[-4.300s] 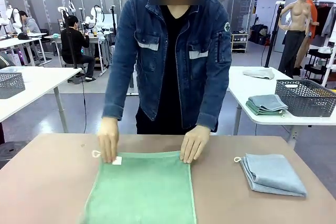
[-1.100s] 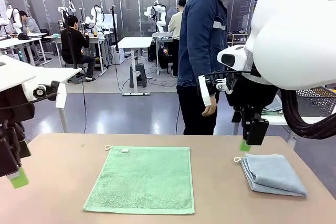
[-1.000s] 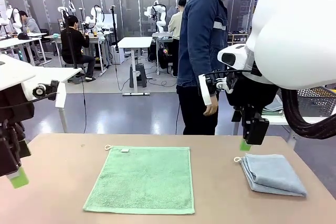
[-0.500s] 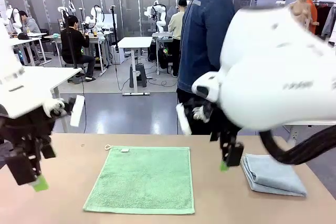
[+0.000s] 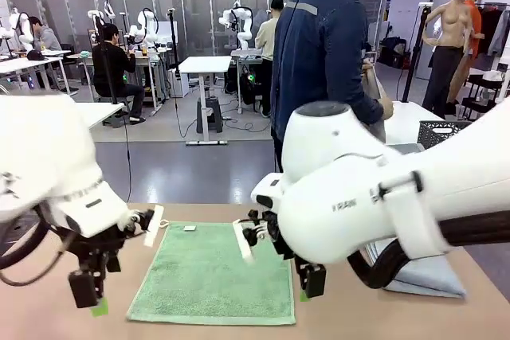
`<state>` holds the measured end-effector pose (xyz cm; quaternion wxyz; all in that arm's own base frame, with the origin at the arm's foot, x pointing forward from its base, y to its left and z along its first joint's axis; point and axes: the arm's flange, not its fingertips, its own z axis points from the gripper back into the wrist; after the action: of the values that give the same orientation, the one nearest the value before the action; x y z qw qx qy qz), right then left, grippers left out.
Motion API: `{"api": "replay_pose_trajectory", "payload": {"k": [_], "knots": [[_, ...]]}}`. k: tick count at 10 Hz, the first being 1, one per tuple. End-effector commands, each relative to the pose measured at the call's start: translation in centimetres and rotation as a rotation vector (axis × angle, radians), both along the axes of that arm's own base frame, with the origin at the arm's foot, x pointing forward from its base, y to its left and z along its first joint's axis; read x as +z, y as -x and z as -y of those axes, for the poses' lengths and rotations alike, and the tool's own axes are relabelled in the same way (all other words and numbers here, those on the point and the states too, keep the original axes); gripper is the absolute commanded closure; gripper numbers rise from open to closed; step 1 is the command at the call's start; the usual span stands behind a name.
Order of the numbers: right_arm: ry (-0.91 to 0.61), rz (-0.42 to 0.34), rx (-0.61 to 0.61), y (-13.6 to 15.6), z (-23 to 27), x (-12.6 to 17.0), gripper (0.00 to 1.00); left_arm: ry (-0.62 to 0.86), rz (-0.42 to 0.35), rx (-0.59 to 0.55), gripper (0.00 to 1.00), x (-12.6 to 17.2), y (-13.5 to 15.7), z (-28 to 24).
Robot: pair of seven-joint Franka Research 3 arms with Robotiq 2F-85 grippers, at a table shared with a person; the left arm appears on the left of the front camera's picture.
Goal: Fold the towels and place them in the basket.
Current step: When a person lays out a Towel with hook on the table, fold it in half twice.
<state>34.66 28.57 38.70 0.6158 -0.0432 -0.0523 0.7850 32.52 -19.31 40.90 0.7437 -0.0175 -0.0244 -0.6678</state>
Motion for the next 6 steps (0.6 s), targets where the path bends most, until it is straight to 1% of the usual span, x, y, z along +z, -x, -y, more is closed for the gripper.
{"api": "replay_pose_trajectory", "payload": {"k": [1,2,4,5,6], "knots": [[0.012,-0.016,0.068,-1.1,-1.4,-2.9,0.0,-0.041,-0.026,-0.046,0.0,-2.5,-3.2,1.1],[0.048,-0.018,0.052,-1.2,-1.9,-4.3,0.0,-0.064,-0.039,-0.048,0.0,-4.1,-4.1,1.2],[0.02,-0.045,0.004,-1.5,-2.4,-5.7,0.0,-0.035,-0.077,-0.063,0.0,-6.8,-4.9,0.9],[0.03,-0.042,-0.01,-1.6,-2.5,-5.6,0.0,-0.024,-0.075,-0.061,0.0,-7.1,-4.8,0.7],[0.029,-0.06,0.033,-0.7,-1.8,-5.8,0.0,-0.008,-0.071,-0.107,0.0,-6.4,-4.2,0.2]]}}
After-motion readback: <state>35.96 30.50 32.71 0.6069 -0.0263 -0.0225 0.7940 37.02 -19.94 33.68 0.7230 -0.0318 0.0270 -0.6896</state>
